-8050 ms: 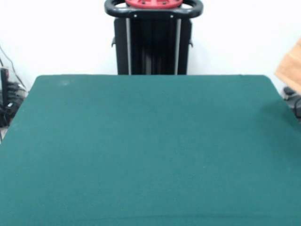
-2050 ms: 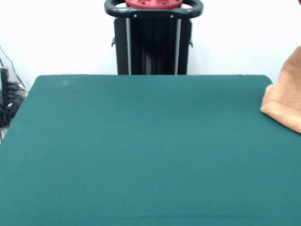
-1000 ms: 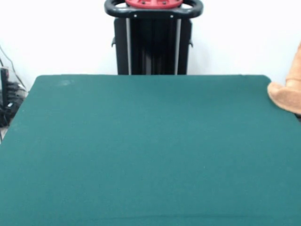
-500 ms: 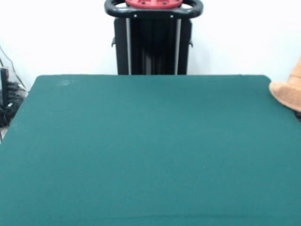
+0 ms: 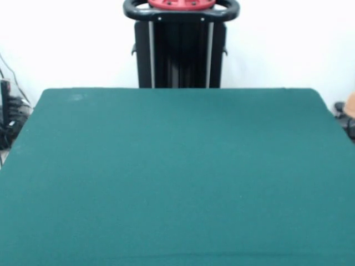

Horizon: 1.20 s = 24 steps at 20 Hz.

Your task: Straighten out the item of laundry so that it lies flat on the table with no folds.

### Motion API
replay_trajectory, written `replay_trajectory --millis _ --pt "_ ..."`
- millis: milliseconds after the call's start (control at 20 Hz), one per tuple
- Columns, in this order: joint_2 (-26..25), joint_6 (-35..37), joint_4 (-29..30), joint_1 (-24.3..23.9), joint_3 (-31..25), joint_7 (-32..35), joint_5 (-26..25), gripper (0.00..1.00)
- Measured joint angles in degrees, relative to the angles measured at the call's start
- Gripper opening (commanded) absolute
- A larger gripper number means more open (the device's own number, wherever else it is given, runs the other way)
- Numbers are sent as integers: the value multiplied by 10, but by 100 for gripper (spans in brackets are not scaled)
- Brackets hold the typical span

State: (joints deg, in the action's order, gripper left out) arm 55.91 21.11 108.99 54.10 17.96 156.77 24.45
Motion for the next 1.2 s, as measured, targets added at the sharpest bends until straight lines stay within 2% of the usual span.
replay_trajectory --millis 250,500,950,1100,1200 --pt "-17 0 -3 -8 0 3 11 0" --pt "-36 -18 -3 -36 -2 3 14 0" --pt "-74 -119 2 -144 -43 3 0 0" --pt "-79 -143 7 -177 -61 3 -16 0" --pt "-78 -158 18 -220 -89 3 -42 0"
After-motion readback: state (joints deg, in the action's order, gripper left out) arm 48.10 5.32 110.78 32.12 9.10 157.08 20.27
